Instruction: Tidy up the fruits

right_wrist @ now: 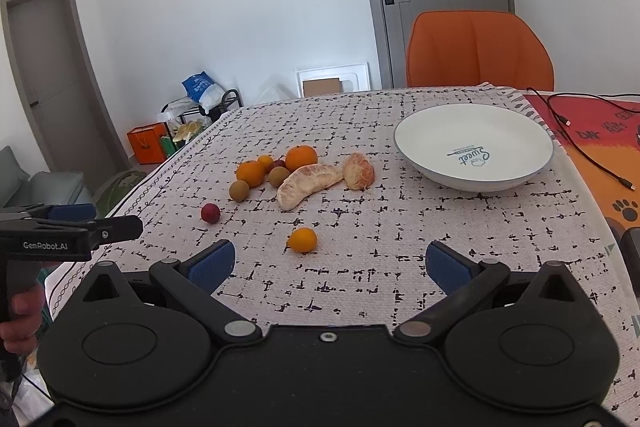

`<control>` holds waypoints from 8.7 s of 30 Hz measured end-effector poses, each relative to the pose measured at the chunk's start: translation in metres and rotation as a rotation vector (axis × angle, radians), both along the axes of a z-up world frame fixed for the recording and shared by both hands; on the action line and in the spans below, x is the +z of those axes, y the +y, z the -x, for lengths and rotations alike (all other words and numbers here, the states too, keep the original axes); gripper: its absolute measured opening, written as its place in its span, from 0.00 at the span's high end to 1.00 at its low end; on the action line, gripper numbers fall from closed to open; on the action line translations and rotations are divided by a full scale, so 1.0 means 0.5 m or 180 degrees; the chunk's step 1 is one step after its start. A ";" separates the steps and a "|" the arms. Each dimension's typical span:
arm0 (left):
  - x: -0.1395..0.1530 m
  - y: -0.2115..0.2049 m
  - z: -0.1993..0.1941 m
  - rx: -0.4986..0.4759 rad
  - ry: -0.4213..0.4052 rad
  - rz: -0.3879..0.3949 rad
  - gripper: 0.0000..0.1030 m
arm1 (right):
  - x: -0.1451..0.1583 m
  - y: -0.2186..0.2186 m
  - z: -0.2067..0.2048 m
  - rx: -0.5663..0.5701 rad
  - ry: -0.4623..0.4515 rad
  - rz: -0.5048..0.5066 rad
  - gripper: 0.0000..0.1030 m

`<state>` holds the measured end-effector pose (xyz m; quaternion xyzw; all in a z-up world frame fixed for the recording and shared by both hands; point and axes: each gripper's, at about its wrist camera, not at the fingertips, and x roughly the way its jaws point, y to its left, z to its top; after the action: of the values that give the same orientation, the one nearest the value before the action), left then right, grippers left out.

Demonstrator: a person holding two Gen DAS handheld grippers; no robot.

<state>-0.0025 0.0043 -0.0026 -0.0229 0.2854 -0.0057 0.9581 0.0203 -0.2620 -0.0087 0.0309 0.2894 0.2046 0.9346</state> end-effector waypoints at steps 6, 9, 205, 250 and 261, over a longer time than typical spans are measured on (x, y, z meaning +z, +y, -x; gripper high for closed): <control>0.000 -0.001 -0.001 0.0003 -0.0004 -0.0002 0.00 | 0.000 0.001 0.000 0.0011 -0.0005 0.0001 0.00; -0.001 0.000 -0.001 -0.0002 -0.0001 0.0001 0.00 | 0.000 0.000 0.000 0.0002 -0.0001 -0.0002 0.00; -0.019 -0.071 -0.183 -0.0078 -0.0137 0.0095 0.12 | -0.027 -0.085 -0.165 -0.0340 -0.0336 -0.0207 0.00; -0.090 0.041 -0.239 0.0086 0.0102 0.0546 0.55 | -0.103 0.059 -0.272 0.0096 0.0065 0.0186 0.51; -0.106 0.021 -0.278 -0.0001 0.0234 0.0597 0.65 | -0.109 0.074 -0.315 0.0101 0.0093 0.0340 0.54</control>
<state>0.1366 0.0148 -0.0559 -0.1126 0.3186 -0.0317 0.9406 0.1779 -0.2250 -0.0632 -0.0206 0.3140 0.2032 0.9272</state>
